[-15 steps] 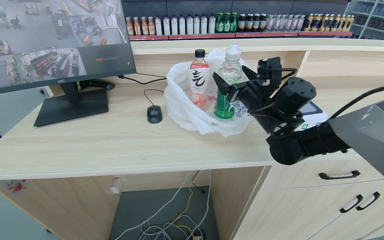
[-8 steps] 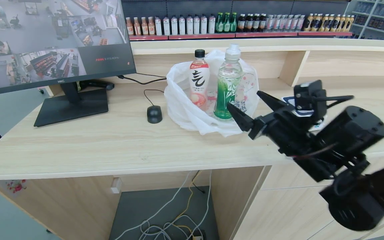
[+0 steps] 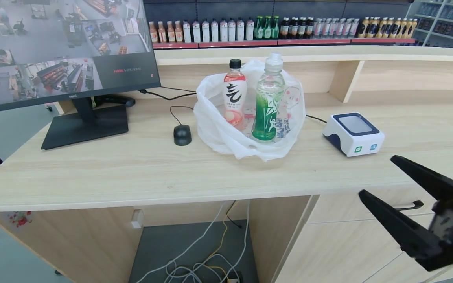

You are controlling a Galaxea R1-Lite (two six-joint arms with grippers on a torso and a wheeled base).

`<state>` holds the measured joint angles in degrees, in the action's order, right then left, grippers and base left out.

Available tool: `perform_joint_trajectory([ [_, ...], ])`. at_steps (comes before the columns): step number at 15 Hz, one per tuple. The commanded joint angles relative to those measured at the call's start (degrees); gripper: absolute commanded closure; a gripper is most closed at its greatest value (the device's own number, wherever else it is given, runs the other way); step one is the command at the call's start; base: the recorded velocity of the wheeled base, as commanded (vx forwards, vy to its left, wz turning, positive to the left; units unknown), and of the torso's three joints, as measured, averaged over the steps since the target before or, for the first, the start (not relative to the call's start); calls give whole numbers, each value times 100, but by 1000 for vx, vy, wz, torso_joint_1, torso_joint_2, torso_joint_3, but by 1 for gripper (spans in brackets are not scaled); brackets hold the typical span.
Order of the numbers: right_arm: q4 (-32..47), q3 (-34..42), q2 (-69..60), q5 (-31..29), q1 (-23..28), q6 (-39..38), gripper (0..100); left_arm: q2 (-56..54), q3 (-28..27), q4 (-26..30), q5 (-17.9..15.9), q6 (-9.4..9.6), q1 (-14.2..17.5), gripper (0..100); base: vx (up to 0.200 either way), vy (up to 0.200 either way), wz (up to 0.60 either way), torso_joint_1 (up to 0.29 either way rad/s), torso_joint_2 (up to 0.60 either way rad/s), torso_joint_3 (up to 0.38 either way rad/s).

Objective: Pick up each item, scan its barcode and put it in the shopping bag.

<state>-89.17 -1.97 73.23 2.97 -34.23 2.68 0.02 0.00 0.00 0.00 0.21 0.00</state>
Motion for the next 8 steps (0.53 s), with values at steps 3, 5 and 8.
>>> perform_joint_trajectory([
  [3, 2923, 197, -2568, 10, -31, -75, 0, -2, 0, 0, 0, 6, 0, 0, 0, 0, 0, 0, 0, 0],
  [5, 5103, 189, -4062, 19, -84, -128, 0, -2, 0, 0, 0, 6, 0, 0, 0, 0, 0, 0, 0, 0],
  [8, 7555, 162, -5838, 19, -84, -110, 0, -2, 0, 0, 0, -3, 0, 0, 0, 0, 0, 0, 0, 0],
])
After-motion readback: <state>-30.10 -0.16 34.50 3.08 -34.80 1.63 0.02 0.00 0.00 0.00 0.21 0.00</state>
